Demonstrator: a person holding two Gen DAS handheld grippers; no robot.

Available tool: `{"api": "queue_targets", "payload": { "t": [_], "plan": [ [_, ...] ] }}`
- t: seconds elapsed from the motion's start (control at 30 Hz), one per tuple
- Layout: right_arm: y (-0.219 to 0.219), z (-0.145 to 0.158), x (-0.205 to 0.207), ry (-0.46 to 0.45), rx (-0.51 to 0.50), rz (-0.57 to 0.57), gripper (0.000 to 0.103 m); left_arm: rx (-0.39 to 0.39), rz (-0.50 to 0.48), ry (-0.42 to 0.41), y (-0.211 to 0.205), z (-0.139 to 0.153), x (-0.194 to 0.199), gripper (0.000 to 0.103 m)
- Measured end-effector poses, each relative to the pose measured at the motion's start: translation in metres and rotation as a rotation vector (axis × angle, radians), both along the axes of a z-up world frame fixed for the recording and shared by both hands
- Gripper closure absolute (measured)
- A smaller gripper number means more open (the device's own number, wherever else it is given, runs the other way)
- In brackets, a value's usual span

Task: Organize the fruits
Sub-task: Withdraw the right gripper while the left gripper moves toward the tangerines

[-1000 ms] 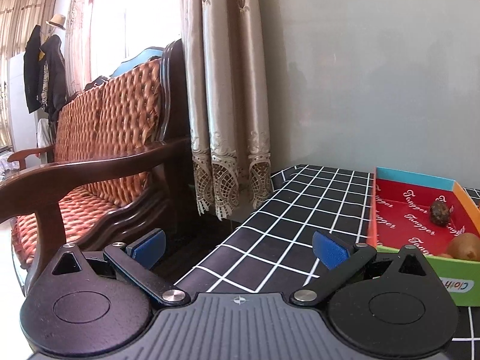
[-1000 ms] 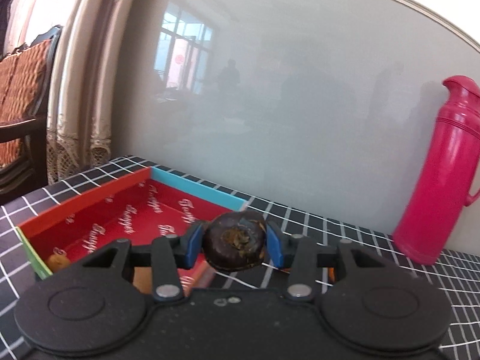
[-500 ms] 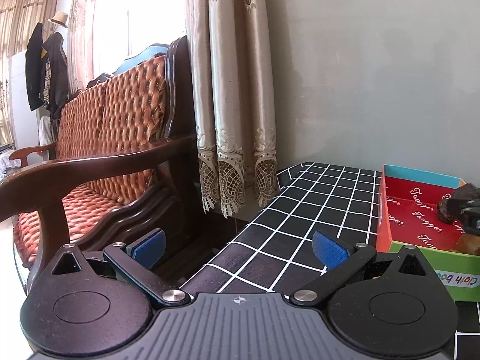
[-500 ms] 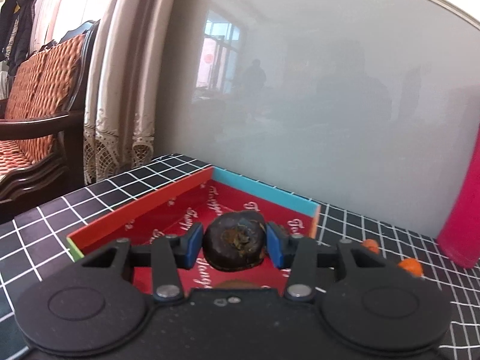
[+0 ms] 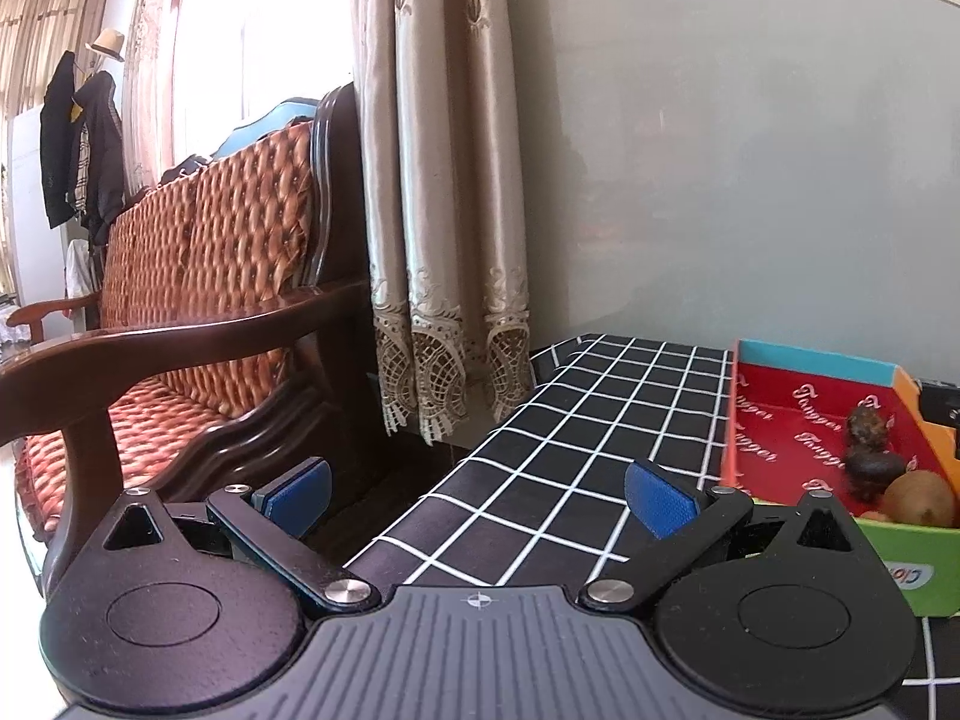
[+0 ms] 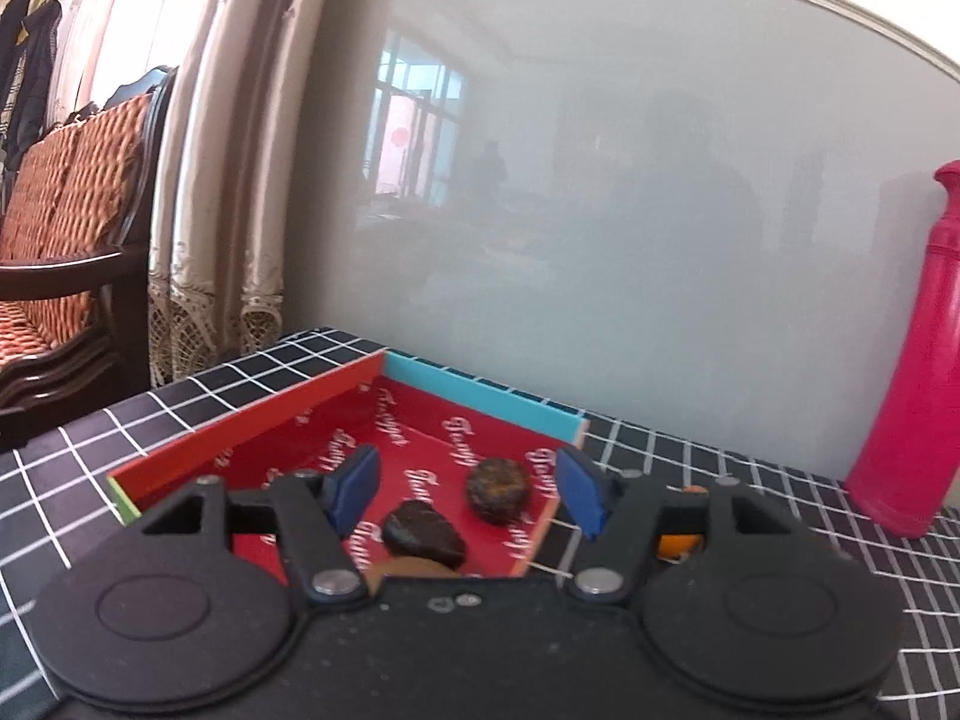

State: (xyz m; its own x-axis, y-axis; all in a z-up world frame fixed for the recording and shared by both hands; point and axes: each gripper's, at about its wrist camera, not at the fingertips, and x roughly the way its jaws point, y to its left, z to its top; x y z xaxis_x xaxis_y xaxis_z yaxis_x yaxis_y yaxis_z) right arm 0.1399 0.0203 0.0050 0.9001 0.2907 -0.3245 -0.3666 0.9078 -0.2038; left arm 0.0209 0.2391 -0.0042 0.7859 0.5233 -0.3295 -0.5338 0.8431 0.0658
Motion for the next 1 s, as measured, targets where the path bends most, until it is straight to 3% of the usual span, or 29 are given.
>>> {"api": "queue_targets", "payload": {
  "t": [1.0],
  "plan": [
    [-0.120, 0.023, -0.012, -0.029, 0.014, -0.186, 0.039, 0.017, -0.161, -0.038, -0.091, 0.019, 0.027, 0.000]
  ]
}}
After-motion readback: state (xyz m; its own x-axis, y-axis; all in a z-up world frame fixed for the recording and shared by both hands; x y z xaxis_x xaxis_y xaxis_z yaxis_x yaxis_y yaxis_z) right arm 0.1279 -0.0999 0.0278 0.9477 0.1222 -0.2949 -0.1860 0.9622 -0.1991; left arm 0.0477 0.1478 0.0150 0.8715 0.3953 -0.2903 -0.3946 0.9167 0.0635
